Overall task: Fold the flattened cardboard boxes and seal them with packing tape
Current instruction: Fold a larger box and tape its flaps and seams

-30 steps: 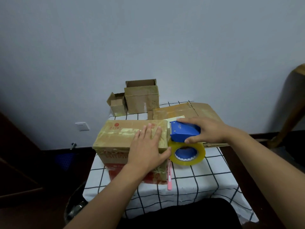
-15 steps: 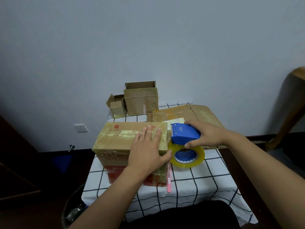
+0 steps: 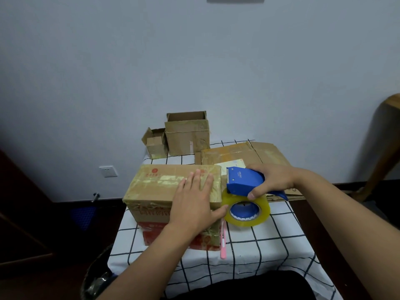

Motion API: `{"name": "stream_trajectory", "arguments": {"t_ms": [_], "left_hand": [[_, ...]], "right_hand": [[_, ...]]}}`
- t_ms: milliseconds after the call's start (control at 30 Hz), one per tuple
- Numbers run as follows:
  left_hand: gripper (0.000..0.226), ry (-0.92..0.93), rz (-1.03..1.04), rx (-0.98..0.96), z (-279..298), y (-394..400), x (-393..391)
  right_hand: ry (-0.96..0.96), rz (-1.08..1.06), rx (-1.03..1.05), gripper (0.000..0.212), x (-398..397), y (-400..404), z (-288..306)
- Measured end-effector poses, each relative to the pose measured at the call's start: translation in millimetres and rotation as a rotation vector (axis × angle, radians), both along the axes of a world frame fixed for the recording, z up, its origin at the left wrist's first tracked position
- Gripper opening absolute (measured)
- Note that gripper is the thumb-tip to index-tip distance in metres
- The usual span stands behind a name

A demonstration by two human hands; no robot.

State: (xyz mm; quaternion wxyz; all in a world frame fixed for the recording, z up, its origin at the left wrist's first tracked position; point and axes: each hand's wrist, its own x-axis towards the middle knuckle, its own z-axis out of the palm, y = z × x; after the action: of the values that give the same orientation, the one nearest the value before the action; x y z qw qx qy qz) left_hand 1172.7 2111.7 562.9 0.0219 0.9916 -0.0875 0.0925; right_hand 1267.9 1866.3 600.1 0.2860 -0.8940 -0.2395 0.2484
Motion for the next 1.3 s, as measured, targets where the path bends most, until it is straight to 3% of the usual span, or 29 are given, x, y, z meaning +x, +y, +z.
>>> {"name": "stream_trajectory", "arguments": {"t_ms": [267, 433, 600, 733, 800, 933, 1167, 1300], "left_hand": [[0.092, -0.009, 0.007, 0.002, 1, -1, -1], [0.092, -0.012, 0.004, 0.004, 0, -1, -1], [0.092, -0.008, 0.0, 0.002, 0, 0, -1], [0.091, -0.008, 0.003, 0.001, 0, -1, 0], [0.091, -0.013, 0.007, 0.0, 0, -1, 0], [0.091, -0.005, 0.012, 0.0, 1, -2, -1], [0.091, -0.008, 0.018, -0.001, 1, -1, -2], [0.09, -0.006, 0.014, -0.006, 2, -2, -1]], "right_hand": [[0.059, -0.025, 0.059, 0.075, 4, -4, -5], [0.155, -0.085, 0.122, 0.072, 10, -14, -5], [0.185, -0.056, 0.062, 0.103, 13, -11, -3], [0.235, -0.091, 0.1, 0.109, 13, -8, -7], [0.242, -0.094, 0.086, 0.104, 12, -5, -8], [0.178, -0.137, 0.121, 0.074, 5, 5, -15], [0.021, -0.151, 0.196, 0.068, 5, -14, -1], [0.029, -0.14, 0.13, 0.06, 0, -19, 14]]}}
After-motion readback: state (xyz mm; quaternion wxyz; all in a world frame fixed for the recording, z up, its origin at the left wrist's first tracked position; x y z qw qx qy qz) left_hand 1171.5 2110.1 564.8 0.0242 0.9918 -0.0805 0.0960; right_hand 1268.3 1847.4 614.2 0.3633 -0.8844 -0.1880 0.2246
